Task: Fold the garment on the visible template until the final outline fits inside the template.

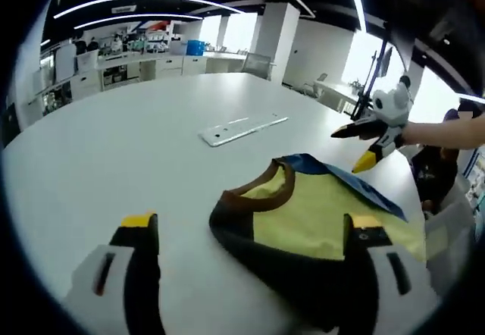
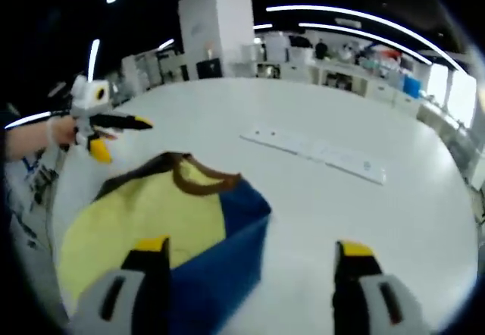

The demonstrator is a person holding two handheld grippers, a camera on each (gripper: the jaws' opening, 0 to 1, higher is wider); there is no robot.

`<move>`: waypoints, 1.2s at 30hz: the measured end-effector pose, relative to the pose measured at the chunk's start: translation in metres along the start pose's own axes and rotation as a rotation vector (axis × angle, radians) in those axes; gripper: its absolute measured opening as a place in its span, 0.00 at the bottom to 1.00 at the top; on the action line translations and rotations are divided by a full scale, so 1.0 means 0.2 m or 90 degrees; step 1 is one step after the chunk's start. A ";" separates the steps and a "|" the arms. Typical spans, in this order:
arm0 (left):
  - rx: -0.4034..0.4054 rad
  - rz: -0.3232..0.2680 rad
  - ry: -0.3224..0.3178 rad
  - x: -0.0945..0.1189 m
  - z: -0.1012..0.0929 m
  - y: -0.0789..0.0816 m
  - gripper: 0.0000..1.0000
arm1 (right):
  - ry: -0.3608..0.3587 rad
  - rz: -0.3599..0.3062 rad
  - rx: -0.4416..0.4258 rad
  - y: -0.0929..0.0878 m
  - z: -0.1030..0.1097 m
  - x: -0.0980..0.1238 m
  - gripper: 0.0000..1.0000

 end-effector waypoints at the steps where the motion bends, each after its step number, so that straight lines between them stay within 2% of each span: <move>1: 0.004 -0.004 -0.001 0.02 -0.01 0.00 0.99 | 0.000 -0.001 0.001 0.00 0.01 0.02 0.89; 10: 0.010 -0.023 -0.003 0.16 -0.10 0.02 0.95 | -0.003 -0.006 0.024 -0.03 0.13 0.20 0.85; 16: 0.004 -0.030 -0.009 0.27 -0.18 0.00 0.94 | -0.003 -0.005 0.038 -0.11 0.27 0.32 0.83; 18: 0.009 -0.031 -0.011 0.30 -0.20 -0.02 0.93 | -0.001 -0.003 0.040 -0.12 0.29 0.32 0.83; 24: 0.008 -0.034 -0.013 0.41 -0.25 -0.06 0.92 | 0.005 0.008 0.054 -0.21 0.42 0.38 0.82; 31: 0.004 -0.041 -0.007 0.54 -0.31 -0.08 0.91 | 0.002 -0.002 0.057 -0.24 0.49 0.45 0.81; 36: 0.005 -0.047 0.000 0.61 -0.29 -0.11 0.90 | -0.005 -0.010 0.063 -0.27 0.55 0.51 0.81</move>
Point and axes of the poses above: the point that each gripper's makers call its tool centre point, and the gripper's own axes: x roughly backward along the fingers, z roughly to its left, y roughly out of its top, the point moved 8 cm from there along x, roughly backward along the fingers, and after that the axes turned 11 degrees about y, right-handed, at the moved point
